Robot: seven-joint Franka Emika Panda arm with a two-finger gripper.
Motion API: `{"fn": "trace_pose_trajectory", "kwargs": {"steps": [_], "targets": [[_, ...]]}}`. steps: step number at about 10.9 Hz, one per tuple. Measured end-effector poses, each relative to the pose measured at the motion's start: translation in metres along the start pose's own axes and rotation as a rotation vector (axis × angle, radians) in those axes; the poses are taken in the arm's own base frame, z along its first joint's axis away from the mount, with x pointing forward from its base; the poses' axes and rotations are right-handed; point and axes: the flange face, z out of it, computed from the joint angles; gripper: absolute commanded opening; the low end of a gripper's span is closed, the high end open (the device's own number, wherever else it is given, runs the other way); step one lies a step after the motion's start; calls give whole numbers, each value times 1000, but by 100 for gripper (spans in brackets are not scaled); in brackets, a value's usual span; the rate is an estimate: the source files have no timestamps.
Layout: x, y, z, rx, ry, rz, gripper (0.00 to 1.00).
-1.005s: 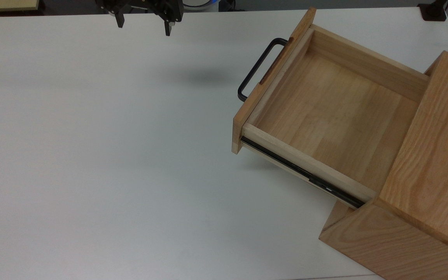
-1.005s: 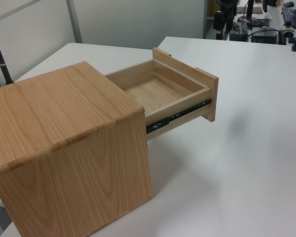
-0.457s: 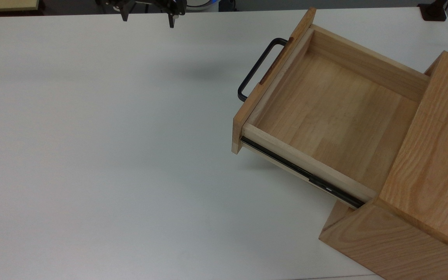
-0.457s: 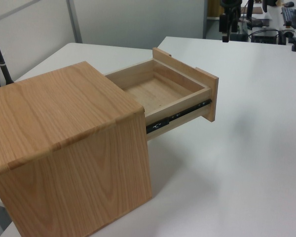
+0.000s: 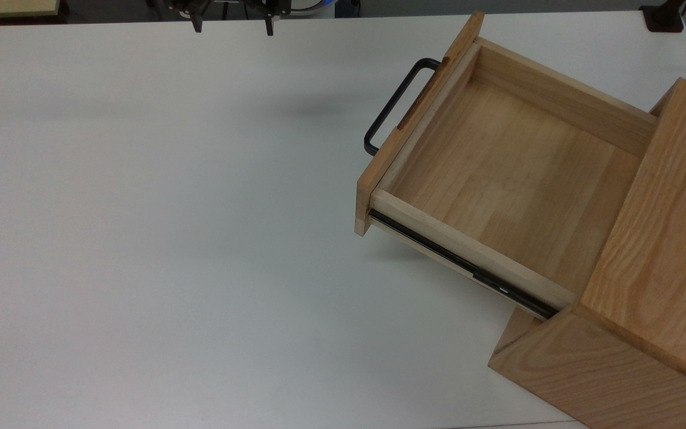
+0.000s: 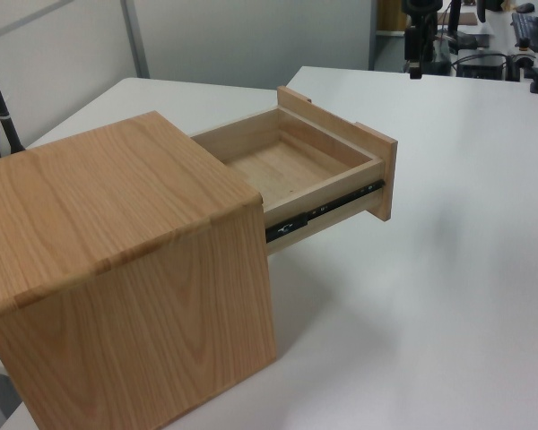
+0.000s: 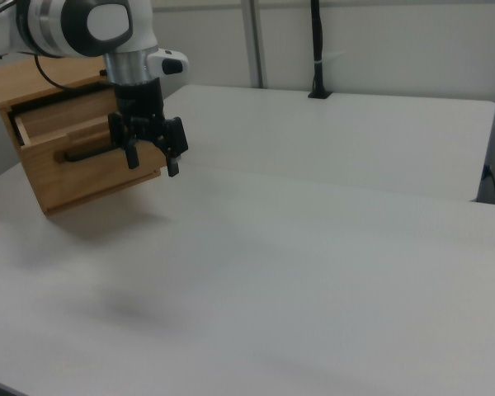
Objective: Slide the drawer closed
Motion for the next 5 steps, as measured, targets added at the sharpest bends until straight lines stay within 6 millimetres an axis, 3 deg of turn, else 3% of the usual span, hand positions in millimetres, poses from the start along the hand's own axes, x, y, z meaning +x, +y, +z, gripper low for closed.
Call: {"fn": "trace_pose_trajectory", "kwargs": {"steps": [2,3,5], "targets": [[-1,-3,0,1,-12,-92,99],[-3,-7,-1,2,-18,-150,94],[-6,-21,-5,3,-21,-345,68]]}}
